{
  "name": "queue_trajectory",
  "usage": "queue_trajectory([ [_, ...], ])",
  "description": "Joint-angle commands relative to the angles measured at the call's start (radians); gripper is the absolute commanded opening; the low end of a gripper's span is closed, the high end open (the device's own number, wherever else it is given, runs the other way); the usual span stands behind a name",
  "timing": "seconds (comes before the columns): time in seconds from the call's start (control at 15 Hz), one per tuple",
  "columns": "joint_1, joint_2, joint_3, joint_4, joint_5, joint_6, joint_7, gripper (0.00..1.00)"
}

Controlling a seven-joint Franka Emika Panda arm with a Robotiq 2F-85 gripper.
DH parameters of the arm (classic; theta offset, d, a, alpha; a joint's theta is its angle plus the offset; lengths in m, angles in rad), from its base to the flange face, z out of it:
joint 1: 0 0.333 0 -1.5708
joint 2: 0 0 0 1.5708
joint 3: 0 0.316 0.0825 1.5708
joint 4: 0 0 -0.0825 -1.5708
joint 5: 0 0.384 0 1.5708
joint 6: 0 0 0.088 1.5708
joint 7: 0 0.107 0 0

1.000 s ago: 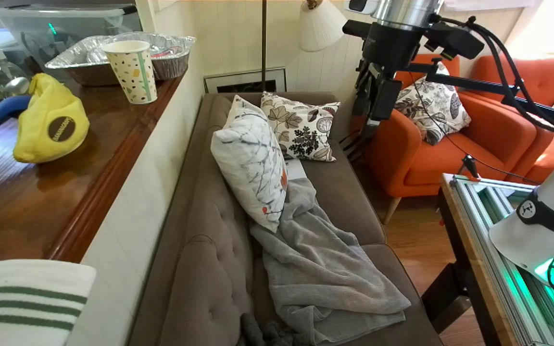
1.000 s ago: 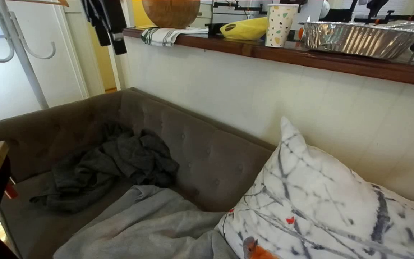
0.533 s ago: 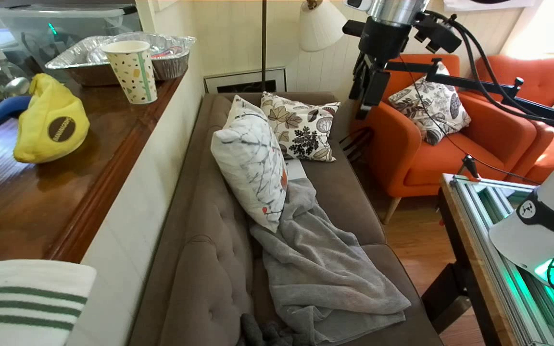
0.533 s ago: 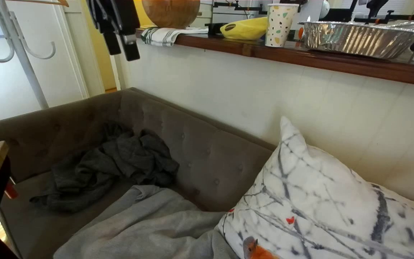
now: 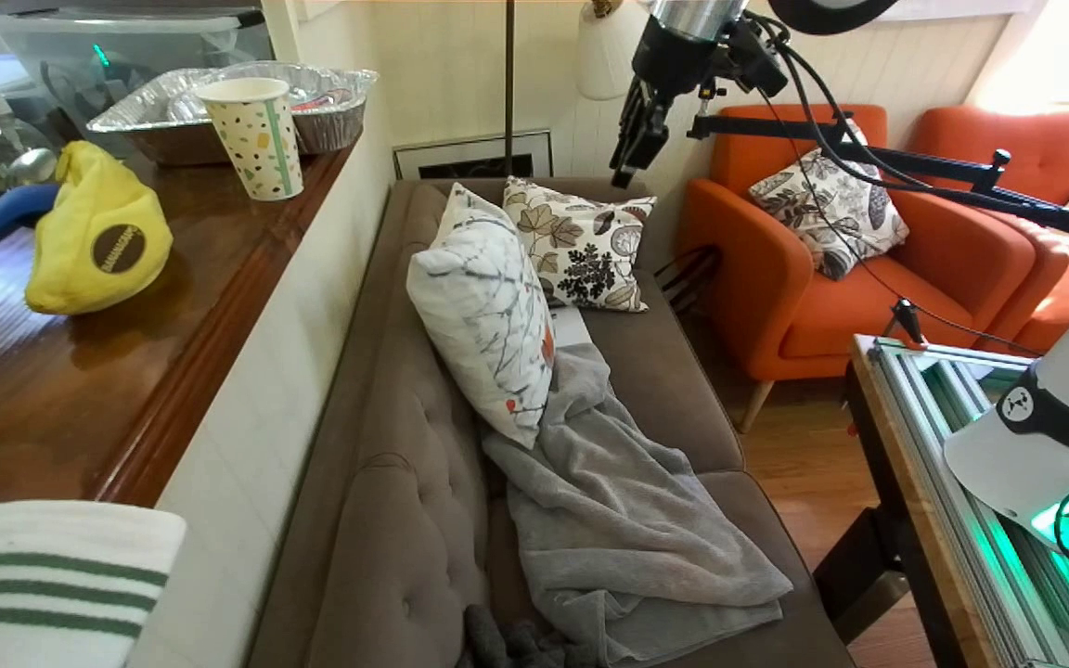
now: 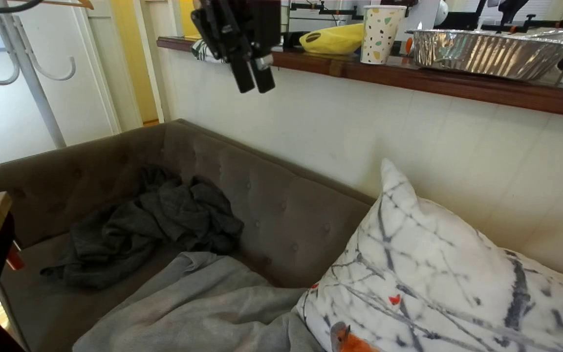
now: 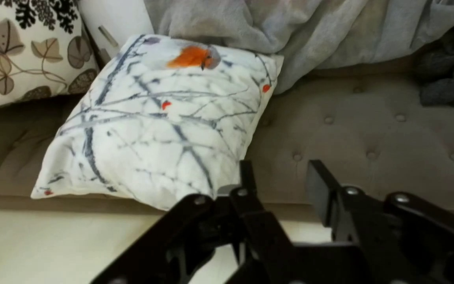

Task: Push the cup forwards

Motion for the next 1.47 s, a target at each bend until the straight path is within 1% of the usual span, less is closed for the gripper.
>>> queue_trajectory([
  [0.0, 0.003, 0.143, 0.0, 0.125, 0.011, 0.085, -0.003, 0.1],
  [0.07, 0.004, 0.173, 0.003, 0.158, 0.023, 0.096, -0.006, 0.04],
  [0.13, 0.005, 0.203, 0.006, 0.192, 0.032, 0.104, -0.009, 0.01],
  [0.27, 0.009, 0.258, 0.015, 0.265, 0.065, 0.112, -0.023, 0.0],
  [0.4, 0.012, 0.309, 0.035, 0.342, 0.134, 0.122, -0.058, 0.0],
  [0.6, 0.002, 0.376, 0.081, 0.452, 0.238, 0.123, -0.111, 0.0],
  [0.73, -0.011, 0.417, 0.121, 0.523, 0.331, 0.116, -0.161, 0.0],
  [0.8, -0.015, 0.429, 0.136, 0.547, 0.35, 0.11, -0.168, 0.0],
  [0.87, -0.006, 0.376, 0.116, 0.467, 0.276, 0.12, -0.112, 0.01],
  [1.0, -0.008, 0.404, 0.135, 0.51, 0.302, 0.12, -0.124, 0.01],
  [1.27, -0.013, 0.416, 0.137, 0.523, 0.304, 0.12, -0.125, 0.0],
  [1.4, -0.018, 0.466, 0.137, 0.573, 0.295, 0.135, -0.148, 0.0],
])
